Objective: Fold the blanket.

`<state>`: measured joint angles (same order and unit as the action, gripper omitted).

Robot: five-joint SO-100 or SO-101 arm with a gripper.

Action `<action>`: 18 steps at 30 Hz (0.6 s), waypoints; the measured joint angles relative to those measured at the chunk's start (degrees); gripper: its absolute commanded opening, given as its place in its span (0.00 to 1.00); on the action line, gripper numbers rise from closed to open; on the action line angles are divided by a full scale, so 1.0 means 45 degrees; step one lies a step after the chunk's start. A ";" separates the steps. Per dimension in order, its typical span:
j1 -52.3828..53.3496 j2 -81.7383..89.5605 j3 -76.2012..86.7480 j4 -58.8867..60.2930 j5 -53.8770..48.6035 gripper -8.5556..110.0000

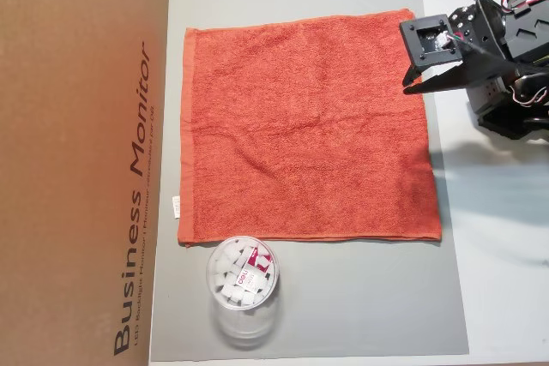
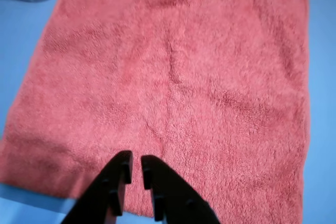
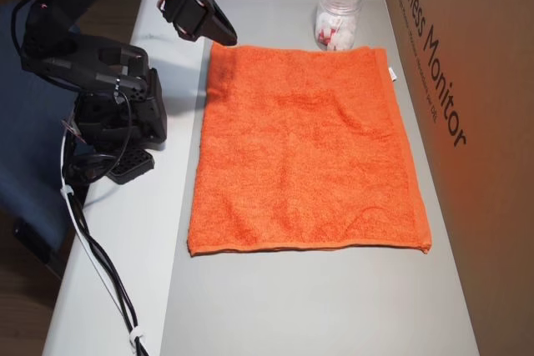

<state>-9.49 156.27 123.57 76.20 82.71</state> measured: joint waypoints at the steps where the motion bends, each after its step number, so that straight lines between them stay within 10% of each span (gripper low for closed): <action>1: 0.0000 0.0000 -0.0098 0.0000 0.0000 0.07; 18: 0.0020 -0.2734 -0.3086 0.0039 0.0000 0.07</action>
<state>-9.40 143.96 109.69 76.38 82.71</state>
